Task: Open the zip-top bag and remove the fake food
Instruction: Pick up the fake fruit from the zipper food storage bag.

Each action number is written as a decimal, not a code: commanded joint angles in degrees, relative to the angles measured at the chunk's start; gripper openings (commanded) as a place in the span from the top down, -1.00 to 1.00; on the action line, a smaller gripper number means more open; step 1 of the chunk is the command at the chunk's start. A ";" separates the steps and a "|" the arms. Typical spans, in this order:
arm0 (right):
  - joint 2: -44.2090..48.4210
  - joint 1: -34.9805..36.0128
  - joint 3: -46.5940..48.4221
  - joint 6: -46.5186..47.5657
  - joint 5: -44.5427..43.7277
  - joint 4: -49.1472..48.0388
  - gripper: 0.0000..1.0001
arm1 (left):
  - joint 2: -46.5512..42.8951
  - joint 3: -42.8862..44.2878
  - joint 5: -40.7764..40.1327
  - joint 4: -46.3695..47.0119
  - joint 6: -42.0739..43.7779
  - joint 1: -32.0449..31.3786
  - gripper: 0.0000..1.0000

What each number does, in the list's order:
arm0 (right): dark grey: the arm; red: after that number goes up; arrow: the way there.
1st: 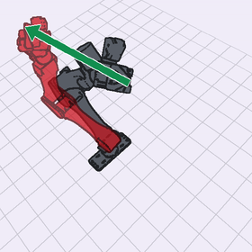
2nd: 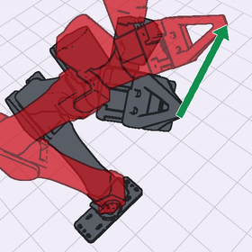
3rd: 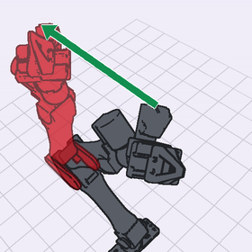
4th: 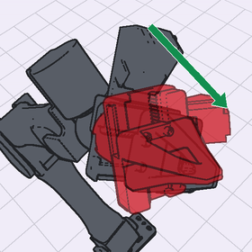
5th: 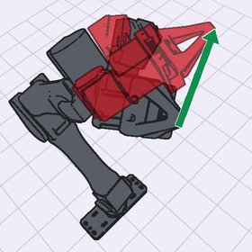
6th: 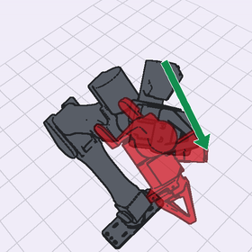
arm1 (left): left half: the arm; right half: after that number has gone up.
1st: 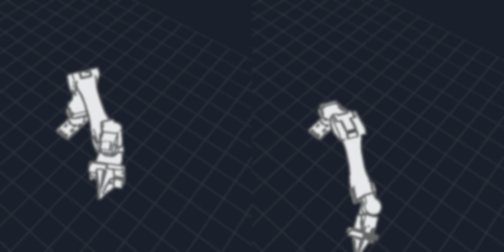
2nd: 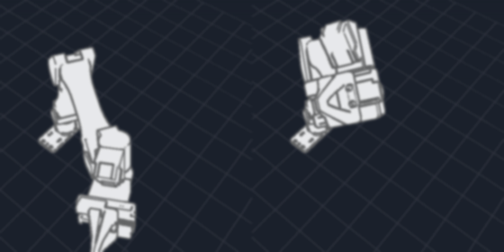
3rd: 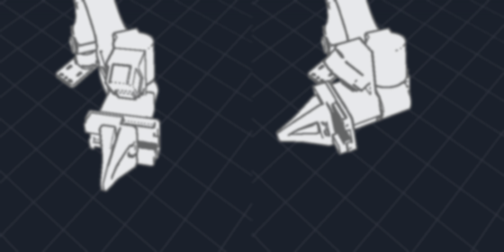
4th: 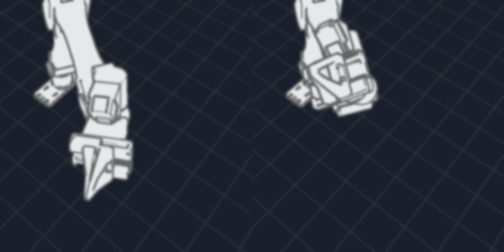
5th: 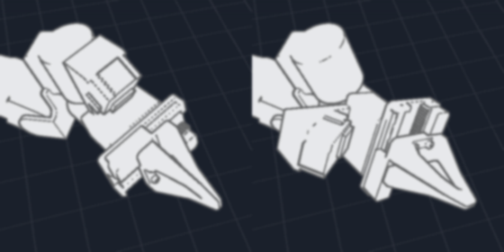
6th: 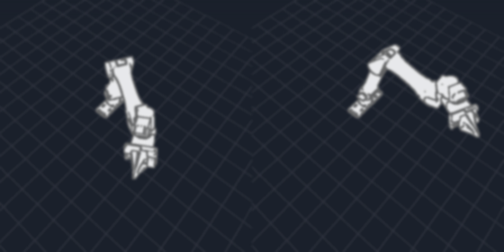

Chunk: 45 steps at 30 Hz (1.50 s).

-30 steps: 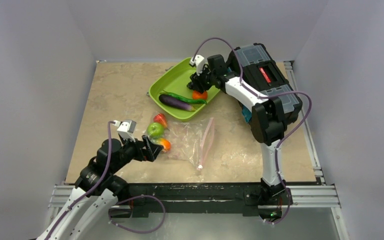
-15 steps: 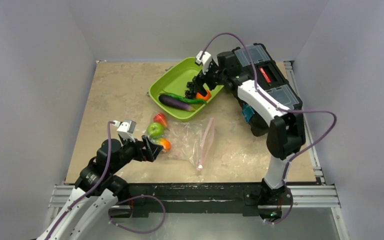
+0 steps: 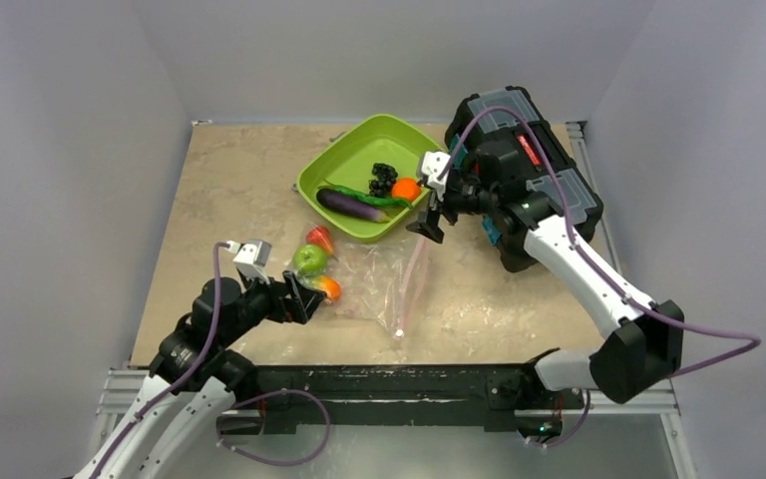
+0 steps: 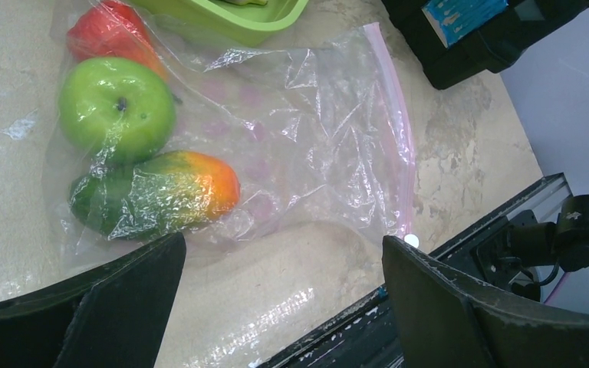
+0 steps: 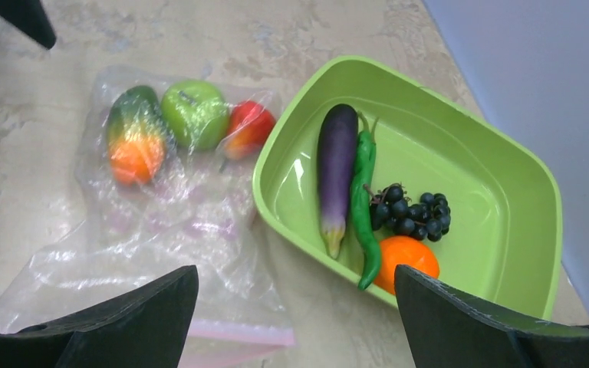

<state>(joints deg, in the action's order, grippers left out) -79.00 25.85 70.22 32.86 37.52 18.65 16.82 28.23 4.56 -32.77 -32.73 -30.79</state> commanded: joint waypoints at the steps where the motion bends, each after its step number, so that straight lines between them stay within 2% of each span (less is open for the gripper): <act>1: 6.43 -0.19 -2.92 6.60 2.20 4.27 -0.96 | -0.38 0.44 1.39 1.12 -1.83 -0.08 -1.00; 7: 10.95 -0.31 -7.09 9.98 4.37 9.84 -0.98 | 0.81 0.18 2.21 2.38 -2.29 -0.13 -1.00; 17: 16.86 -1.01 -17.19 11.24 7.72 7.27 -0.98 | 1.88 0.25 2.61 3.16 -3.00 -0.14 -1.00; 30: 16.53 -4.36 -18.91 14.65 13.74 11.11 -0.98 | 2.73 -0.35 2.96 4.20 -3.72 -0.14 -1.00; 45: 17.70 -5.59 -20.47 15.95 13.46 10.69 -0.97 | 2.65 -0.80 2.81 4.47 -3.93 -0.15 -1.00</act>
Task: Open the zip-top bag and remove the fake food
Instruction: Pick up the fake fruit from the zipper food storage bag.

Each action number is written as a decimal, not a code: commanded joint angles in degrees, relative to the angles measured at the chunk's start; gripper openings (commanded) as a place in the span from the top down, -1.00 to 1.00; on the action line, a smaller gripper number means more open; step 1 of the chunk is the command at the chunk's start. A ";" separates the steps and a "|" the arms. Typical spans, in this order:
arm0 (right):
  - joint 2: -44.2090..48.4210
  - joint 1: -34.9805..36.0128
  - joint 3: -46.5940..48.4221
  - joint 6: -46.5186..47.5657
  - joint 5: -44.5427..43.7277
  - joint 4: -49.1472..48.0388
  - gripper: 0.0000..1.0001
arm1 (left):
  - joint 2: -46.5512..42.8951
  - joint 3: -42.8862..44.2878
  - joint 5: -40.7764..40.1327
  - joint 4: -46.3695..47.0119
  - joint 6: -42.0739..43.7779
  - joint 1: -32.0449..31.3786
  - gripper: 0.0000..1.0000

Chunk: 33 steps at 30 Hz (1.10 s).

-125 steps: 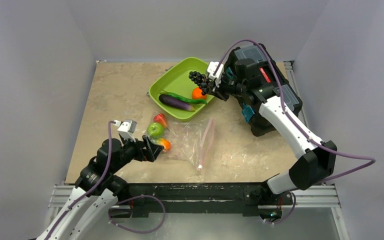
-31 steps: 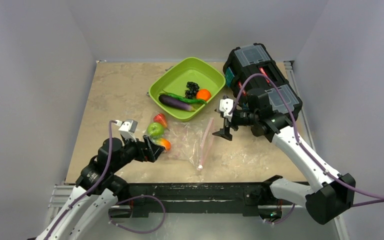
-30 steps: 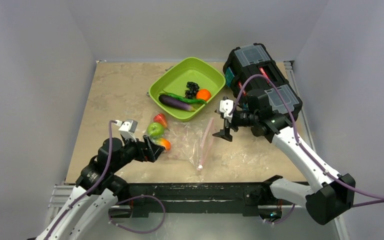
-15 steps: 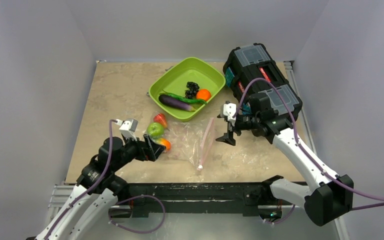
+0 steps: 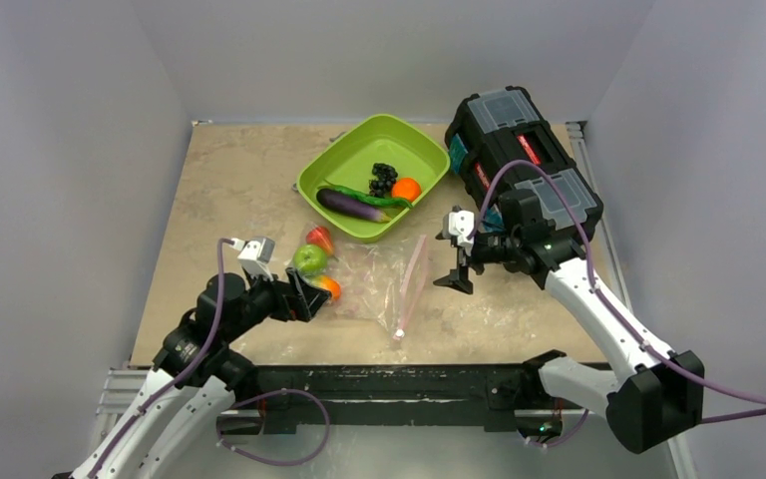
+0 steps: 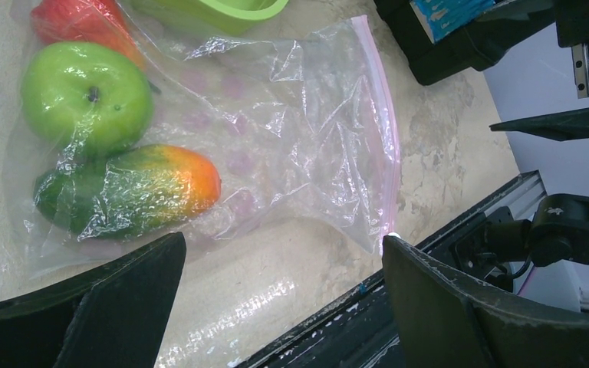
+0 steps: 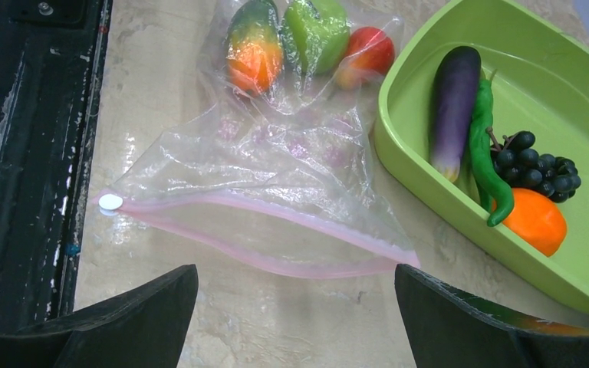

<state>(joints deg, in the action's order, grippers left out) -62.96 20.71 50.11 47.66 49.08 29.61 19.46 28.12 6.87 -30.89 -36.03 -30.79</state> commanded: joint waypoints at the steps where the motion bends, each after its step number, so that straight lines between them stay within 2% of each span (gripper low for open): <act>1: 1.68 -0.51 -0.44 1.27 1.90 -0.23 -0.97 | 0.00 -0.70 0.51 2.59 -0.62 -0.07 -1.00; 21: 2.67 -1.09 -1.72 3.87 2.28 0.72 -0.98 | -0.13 -0.26 0.75 1.79 -0.10 -0.11 -1.00; 33: 2.09 -1.02 0.86 10.66 -0.91 7.05 -0.98 | 0.06 -0.06 0.36 0.51 1.02 -0.09 -1.00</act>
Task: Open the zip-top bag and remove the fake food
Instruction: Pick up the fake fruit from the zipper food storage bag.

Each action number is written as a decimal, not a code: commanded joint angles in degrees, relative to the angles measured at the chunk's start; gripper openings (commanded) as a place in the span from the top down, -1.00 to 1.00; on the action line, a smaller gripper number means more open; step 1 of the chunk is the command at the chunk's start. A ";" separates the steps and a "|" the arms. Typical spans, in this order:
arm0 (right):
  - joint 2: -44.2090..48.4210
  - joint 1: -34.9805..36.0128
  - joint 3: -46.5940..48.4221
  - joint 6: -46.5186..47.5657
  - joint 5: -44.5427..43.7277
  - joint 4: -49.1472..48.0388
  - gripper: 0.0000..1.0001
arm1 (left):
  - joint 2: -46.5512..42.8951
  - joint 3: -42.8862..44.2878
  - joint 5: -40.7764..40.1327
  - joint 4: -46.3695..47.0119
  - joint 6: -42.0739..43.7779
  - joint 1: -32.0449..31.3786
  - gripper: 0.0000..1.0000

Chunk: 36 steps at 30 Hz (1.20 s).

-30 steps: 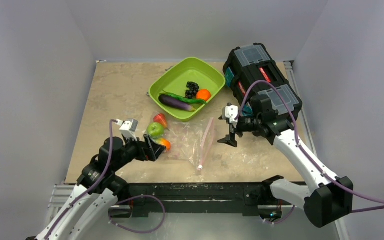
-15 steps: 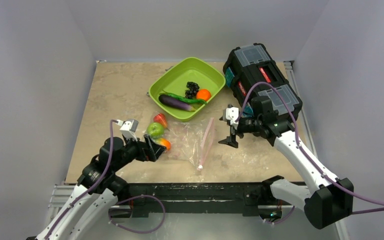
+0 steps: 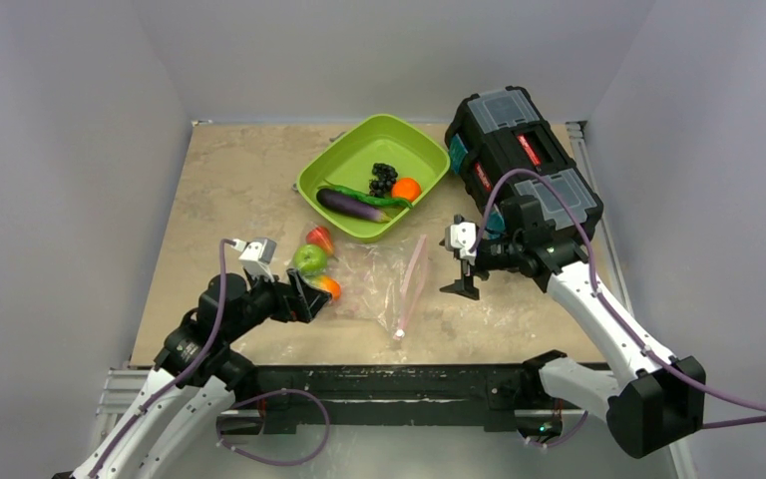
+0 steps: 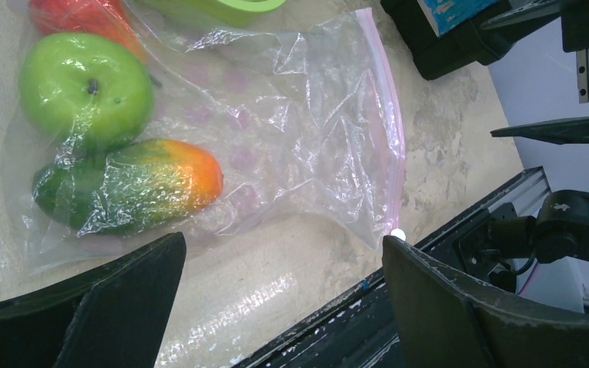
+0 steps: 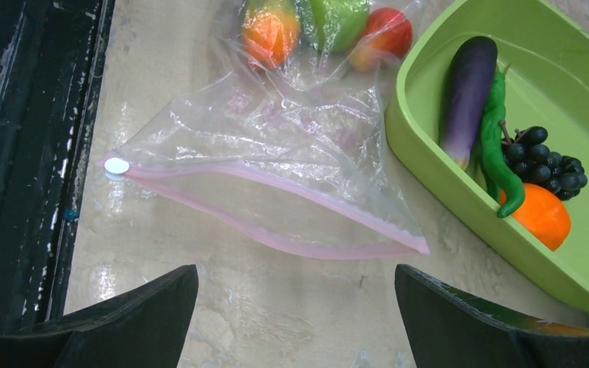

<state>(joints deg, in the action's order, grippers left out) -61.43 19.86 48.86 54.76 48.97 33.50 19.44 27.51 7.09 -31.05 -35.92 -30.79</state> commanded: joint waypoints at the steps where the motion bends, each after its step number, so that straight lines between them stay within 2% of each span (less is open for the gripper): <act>1: 0.58 -0.17 1.99 3.94 -1.48 3.50 -0.98 | 0.18 0.59 0.04 0.66 0.97 -0.07 -1.00; 8: 0.83 0.19 -1.36 6.10 -0.63 2.23 -0.93 | 3.15 0.90 -1.71 0.72 2.11 -0.11 -0.96; 12: -2.20 3.01 -1.73 -2.06 -1.28 -5.11 -0.69 | 6.04 1.82 -7.53 1.53 3.23 -0.10 -0.88; 17: -6.39 8.03 -3.52 -15.76 -5.82 -18.53 -0.42 | 10.94 3.00 -15.17 3.73 3.22 -0.14 -0.63; 20: -8.91 9.53 -4.14 -20.75 -7.67 -22.97 -0.25 | 13.22 2.17 -19.71 5.81 2.55 0.00 -0.49; 27: -12.71 14.77 -5.77 -15.13 -15.54 -23.44 0.22 | 16.88 -0.20 -22.03 11.96 1.56 2.01 -0.22; 32: -14.53 16.77 -5.91 -13.91 -18.62 -24.05 0.38 | 21.15 -0.49 -18.54 15.94 1.39 5.63 0.07; 36: -15.59 17.45 -5.70 -14.27 -21.20 -24.77 0.41 | 23.97 -1.40 -17.45 17.24 0.81 7.14 0.25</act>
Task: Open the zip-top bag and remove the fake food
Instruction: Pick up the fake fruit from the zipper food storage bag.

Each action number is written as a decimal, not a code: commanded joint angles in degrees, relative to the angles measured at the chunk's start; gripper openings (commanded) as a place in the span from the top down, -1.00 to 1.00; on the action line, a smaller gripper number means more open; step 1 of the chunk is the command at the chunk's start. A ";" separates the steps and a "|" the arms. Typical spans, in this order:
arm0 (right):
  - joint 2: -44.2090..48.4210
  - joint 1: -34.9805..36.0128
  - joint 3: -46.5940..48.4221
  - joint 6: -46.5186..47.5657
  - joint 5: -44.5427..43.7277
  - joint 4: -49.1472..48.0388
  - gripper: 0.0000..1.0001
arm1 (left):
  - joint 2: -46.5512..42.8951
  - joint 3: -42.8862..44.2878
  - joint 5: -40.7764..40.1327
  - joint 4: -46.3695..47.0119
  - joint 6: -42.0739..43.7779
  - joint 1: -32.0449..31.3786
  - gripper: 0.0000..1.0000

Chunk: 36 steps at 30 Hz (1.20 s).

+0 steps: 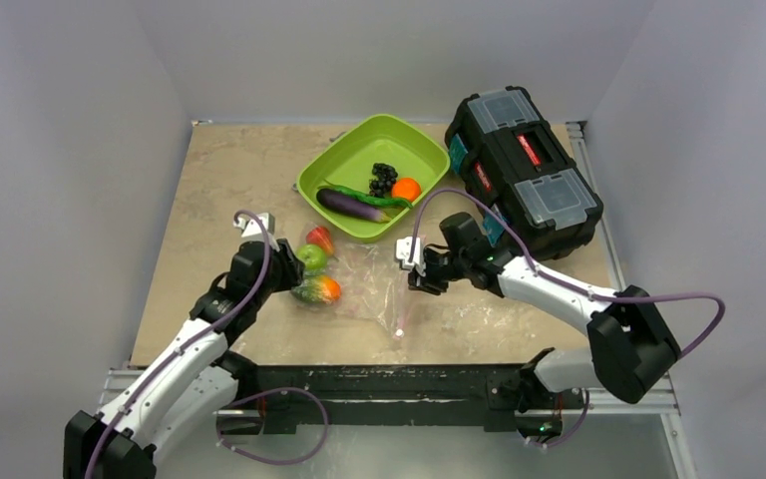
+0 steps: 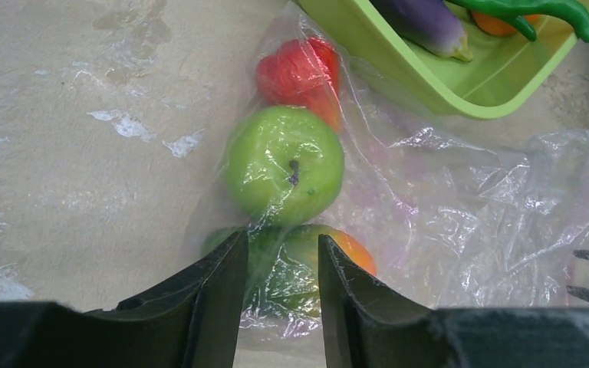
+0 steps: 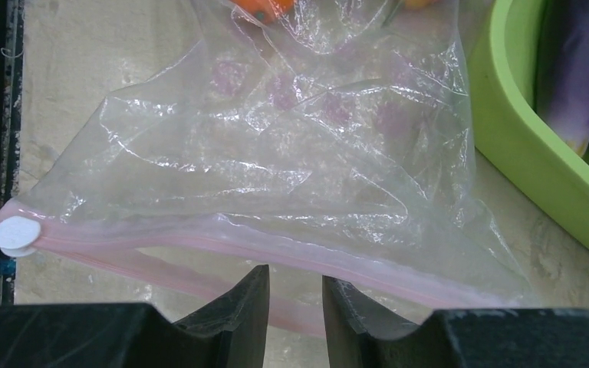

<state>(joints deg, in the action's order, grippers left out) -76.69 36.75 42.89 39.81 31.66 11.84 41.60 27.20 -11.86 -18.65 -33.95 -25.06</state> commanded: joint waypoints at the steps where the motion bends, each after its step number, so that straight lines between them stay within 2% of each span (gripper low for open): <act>1: -0.57 0.57 0.32 0.55 -4.42 -3.48 0.41 | 2.37 -1.64 1.44 5.12 -1.26 1.68 0.30; 4: -1.82 1.65 0.47 0.35 -6.40 -4.48 0.41 | 4.09 -2.67 0.52 5.64 -1.72 2.28 0.40; 9: -4.59 2.80 2.58 1.09 -8.97 -5.15 0.41 | 7.19 -3.59 -2.09 5.73 -2.08 2.73 0.44; 12: -6.00 2.88 3.45 1.53 -8.90 -5.22 0.42 | 9.20 -4.17 -2.60 6.71 -2.08 3.48 0.54; 15: -7.33 3.22 4.07 2.20 -9.37 -5.41 0.41 | 12.66 -4.36 -1.49 9.01 -2.25 4.20 0.70; 20: -9.73 3.59 5.92 3.25 -9.23 -4.95 0.39 | 17.80 -2.49 3.67 9.73 -1.92 4.33 0.80; 30: -12.29 4.35 8.22 4.47 -5.07 -4.53 0.31 | 15.66 -2.21 13.27 7.77 -3.71 4.32 0.80; 36: -12.68 4.93 8.25 5.45 -5.36 -4.32 0.25 | 8.43 2.03 9.45 -1.77 -1.59 4.32 0.70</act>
<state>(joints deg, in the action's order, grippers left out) -89.36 41.15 48.88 43.75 25.02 8.27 55.16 24.27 -1.48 -14.76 -36.40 -21.02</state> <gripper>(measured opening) 0.370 0.118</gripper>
